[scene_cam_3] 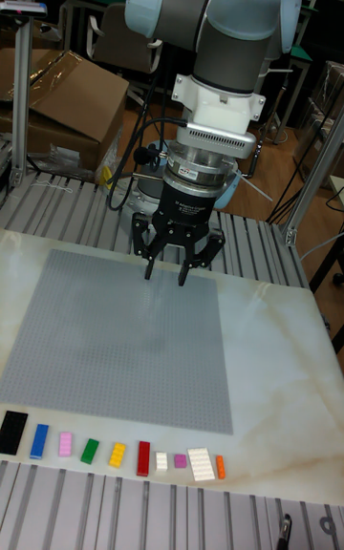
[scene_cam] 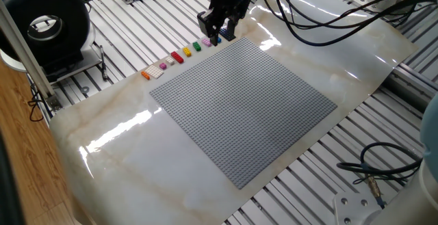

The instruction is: Stack small Lego blocks one on top of the other

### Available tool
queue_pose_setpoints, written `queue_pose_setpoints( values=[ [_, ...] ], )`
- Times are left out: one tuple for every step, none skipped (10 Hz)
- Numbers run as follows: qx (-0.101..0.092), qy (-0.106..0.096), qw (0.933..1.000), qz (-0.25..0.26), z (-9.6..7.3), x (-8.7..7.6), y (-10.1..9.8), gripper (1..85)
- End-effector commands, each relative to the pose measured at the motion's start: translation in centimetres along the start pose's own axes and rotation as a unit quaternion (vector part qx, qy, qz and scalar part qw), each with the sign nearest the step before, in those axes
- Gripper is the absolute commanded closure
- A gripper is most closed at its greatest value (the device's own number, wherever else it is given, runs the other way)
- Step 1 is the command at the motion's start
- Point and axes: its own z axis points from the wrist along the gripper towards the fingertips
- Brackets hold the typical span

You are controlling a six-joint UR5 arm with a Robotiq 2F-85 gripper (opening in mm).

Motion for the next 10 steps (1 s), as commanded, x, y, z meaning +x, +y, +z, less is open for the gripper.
queue_pose_setpoints(
  values=[
    [-0.003, -0.023, 0.9997, 0.003, -0.09, -1.15, 0.23, 84.7],
    [-0.009, -0.023, 0.9997, 0.004, -0.12, -1.15, 0.51, 84.7],
    [-0.010, -0.022, 0.9997, 0.005, -0.13, -1.11, 0.54, 84.7],
    [-0.011, -0.022, 0.9997, 0.009, -0.13, -1.12, 0.63, 84.7],
    [-0.010, -0.022, 0.9997, 0.010, -0.12, -1.14, 0.60, 84.7],
    [-0.010, -0.022, 0.9997, 0.011, -0.07, -1.15, 0.56, 84.7],
    [-0.008, -0.022, 0.9997, 0.010, -0.07, -1.15, 0.48, 84.7],
    [-0.007, -0.023, 0.9997, 0.009, -0.07, -1.20, 0.45, 84.7],
    [-0.005, -0.023, 0.9997, 0.006, -0.08, -1.20, 0.33, 84.7],
    [-0.004, -0.023, 0.9997, 0.005, -0.08, -1.20, 0.30, 84.7]
  ],
)
